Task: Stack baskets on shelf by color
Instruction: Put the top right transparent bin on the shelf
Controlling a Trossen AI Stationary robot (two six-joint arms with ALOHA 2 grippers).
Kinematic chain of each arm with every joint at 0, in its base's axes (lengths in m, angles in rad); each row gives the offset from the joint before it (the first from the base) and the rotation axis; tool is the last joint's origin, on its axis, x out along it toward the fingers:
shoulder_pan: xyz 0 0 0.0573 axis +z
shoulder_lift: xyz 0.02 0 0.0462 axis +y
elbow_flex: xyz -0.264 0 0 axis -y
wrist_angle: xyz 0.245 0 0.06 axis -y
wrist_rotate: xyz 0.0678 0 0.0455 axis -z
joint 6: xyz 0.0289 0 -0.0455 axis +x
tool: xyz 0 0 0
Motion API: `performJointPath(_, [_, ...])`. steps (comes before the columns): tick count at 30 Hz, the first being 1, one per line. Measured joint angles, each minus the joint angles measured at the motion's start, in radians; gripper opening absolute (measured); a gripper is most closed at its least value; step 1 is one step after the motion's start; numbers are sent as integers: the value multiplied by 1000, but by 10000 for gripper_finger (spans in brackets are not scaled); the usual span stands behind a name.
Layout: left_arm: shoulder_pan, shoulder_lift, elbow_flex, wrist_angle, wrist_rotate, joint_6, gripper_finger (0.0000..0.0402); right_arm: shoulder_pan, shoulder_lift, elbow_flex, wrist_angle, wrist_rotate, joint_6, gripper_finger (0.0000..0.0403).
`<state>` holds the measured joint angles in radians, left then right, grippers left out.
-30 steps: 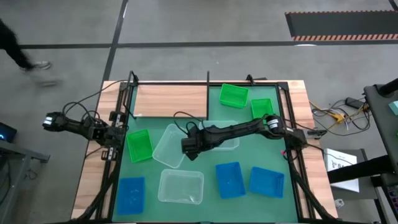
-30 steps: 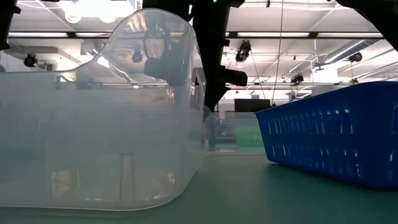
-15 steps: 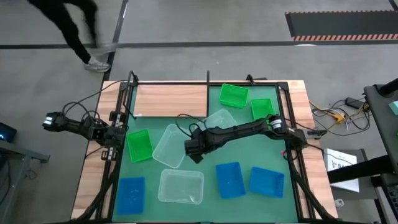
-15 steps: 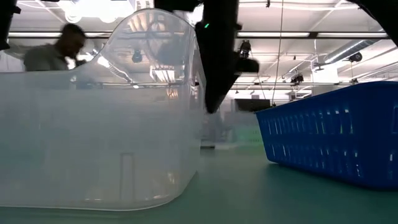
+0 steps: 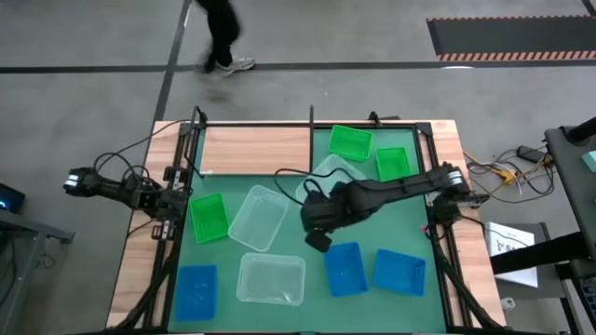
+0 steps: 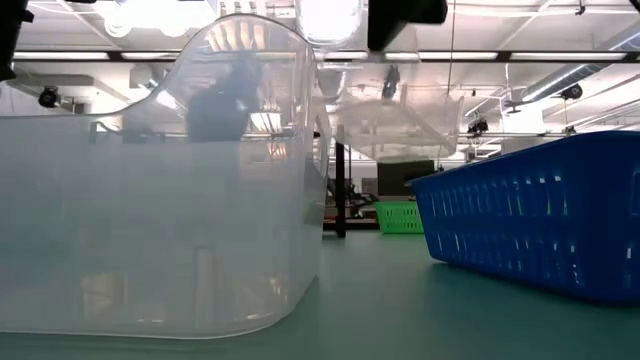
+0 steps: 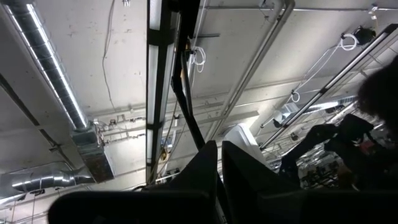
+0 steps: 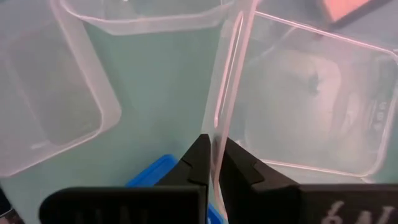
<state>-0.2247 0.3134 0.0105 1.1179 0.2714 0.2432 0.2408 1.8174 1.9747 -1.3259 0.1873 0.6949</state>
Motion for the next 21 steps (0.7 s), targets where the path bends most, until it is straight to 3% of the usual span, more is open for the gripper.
performJointPath(10, [0, 0, 0, -1, 0, 0, 8, 41, -56, 0, -5, 94, -46, 12])
performJointPath(21, [0, 0, 0, -1, 0, 0, 8, 43, -96, 49, -6, 126, -177, 12])
